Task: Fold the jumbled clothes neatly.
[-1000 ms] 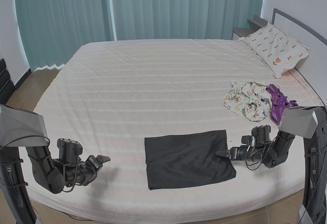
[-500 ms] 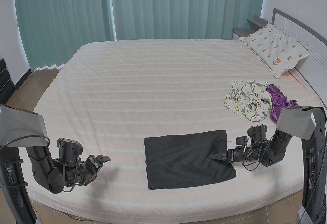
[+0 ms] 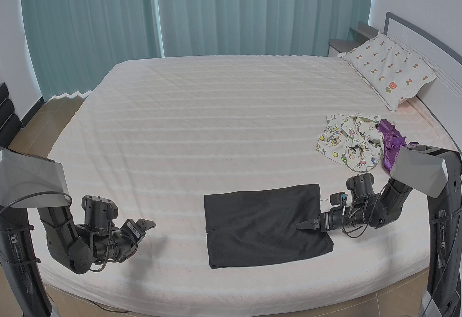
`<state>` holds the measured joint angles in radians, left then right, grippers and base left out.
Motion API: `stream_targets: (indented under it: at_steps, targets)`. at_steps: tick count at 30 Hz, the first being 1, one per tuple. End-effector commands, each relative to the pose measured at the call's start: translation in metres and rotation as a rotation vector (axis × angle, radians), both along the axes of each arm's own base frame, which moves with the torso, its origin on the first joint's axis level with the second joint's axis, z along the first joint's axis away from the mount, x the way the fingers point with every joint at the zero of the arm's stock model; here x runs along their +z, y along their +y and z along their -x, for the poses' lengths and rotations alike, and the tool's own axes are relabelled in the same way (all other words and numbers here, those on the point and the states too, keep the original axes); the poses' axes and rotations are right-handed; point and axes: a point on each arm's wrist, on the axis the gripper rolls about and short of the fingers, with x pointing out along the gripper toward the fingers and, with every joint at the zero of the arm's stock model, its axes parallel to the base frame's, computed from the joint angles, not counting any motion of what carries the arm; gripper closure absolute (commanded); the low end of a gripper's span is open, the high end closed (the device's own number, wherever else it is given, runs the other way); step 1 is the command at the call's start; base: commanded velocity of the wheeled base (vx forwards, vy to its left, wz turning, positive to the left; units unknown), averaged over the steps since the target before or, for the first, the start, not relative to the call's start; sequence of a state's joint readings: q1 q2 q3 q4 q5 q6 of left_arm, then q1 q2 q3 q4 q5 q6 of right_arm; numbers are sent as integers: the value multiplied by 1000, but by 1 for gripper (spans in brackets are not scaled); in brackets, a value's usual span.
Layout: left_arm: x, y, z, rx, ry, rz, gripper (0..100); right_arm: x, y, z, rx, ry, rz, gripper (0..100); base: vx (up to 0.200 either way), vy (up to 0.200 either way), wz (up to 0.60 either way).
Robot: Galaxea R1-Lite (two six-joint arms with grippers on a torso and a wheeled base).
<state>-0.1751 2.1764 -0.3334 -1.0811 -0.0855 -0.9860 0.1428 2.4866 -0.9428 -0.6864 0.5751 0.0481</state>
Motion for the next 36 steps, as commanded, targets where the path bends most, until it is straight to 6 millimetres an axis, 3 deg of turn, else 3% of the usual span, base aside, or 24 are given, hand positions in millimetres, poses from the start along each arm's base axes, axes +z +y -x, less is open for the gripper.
stream_targets:
  at_steps: [1, 11, 21, 27, 36]
  targets:
    - [-1, 0, 0, -1, 2, 0, 0, 2, 0, -1, -2, -4, -2, 100, 0, 0, 0]
    - [-1, 0, 0, -1, 4, 0, 0, 1, -4, 2, -48, 34, -12, 100, 0, 0, 0]
    - [-1, 0, 1, 0, 4, 1, 0, 20, -8, 19, -111, 93, -77, 100, 0, 0, 0]
    - [0, -1, 1, 0, 3, 3, 0, 17, -19, 21, -141, 76, -83, 100, 0, 0, 0]
    - [0, -1, 1, 0, 5, 3, 0, 10, -17, 23, -137, 94, -81, 100, 0, -67, 0]
